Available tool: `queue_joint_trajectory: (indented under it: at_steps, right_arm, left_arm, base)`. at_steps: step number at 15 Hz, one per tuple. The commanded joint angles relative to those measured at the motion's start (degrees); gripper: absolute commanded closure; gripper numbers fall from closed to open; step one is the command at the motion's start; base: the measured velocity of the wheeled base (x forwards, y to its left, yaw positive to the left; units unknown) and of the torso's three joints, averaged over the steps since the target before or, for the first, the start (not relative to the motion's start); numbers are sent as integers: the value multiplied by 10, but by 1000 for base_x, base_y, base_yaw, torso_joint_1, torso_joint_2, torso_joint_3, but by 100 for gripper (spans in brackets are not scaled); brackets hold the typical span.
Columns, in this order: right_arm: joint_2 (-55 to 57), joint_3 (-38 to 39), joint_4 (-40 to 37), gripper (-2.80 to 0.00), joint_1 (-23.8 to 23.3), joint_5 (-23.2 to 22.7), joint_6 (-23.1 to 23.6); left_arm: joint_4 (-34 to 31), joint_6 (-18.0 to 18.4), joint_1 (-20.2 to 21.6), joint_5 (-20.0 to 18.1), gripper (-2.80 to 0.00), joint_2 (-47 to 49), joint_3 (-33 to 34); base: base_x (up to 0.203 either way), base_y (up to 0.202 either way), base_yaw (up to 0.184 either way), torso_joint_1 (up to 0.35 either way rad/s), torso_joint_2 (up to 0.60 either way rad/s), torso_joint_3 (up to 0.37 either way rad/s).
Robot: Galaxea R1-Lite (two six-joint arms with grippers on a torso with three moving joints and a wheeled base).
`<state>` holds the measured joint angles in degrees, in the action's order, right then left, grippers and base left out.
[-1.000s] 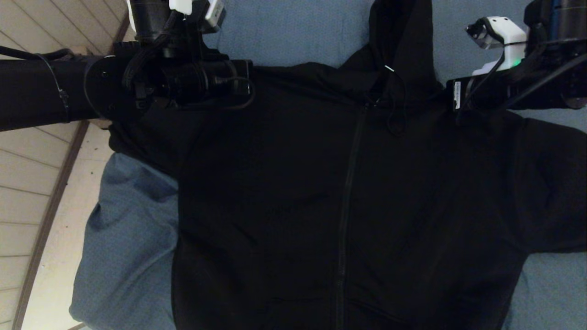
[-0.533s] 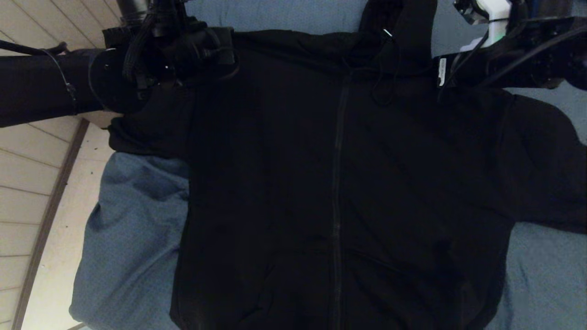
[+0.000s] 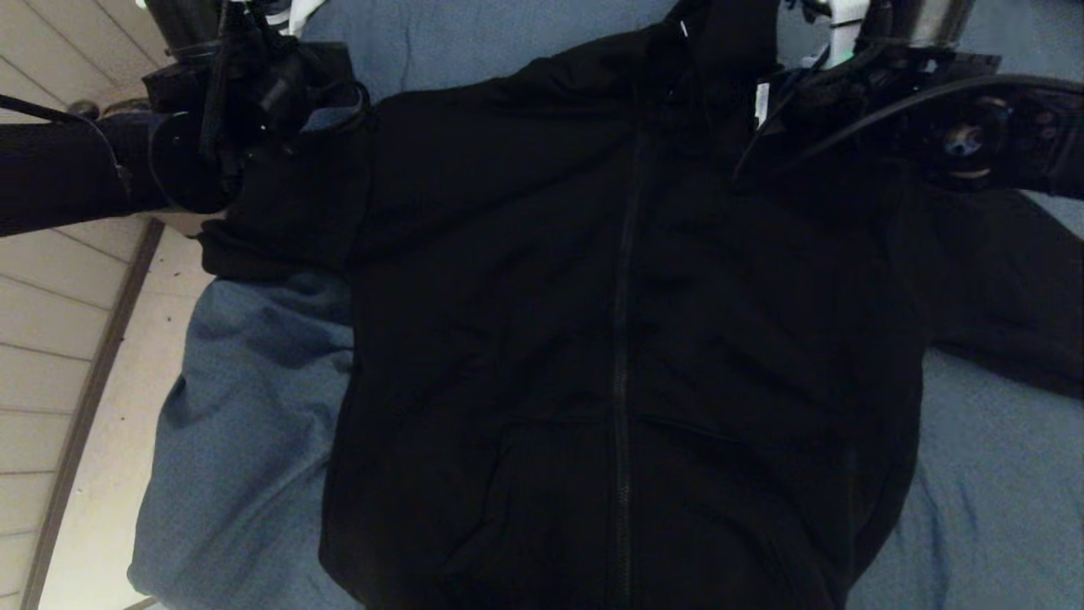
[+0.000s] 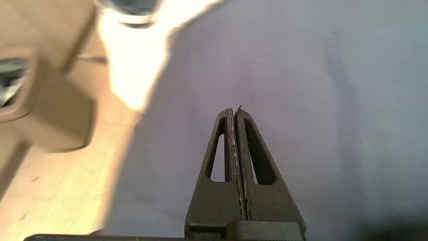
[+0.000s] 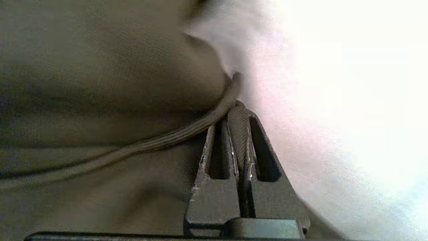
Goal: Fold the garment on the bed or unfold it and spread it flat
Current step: Unfold the black sweatshirt
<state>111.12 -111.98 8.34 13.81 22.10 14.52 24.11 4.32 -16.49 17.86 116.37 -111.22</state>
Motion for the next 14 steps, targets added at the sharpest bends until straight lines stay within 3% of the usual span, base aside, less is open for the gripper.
queue_joint_trajectory:
  at_steps: [1,6,7,14]
  right_arm:
    - [13,2,0,0,6,1,2]
    - [13,9,-2,0,7,0,10]
    - [13,10,-2,-280,7,0,9]
    - [-21,6,-28,-280,16,-6,13]
  left_arm:
    - [1,0,8,-1,0,11,0]
    - [1,0,7,1,0,13,1]
    - [1,0,7,2,0,13,0]
    - [1,0,8,1,0,4,1]
  base:
    - [0,0,0,0,0,0]
    - [0,0,0,0,0,0]
    - [0,0,0,0,0,0]
    - [0,0,0,0,0,0]
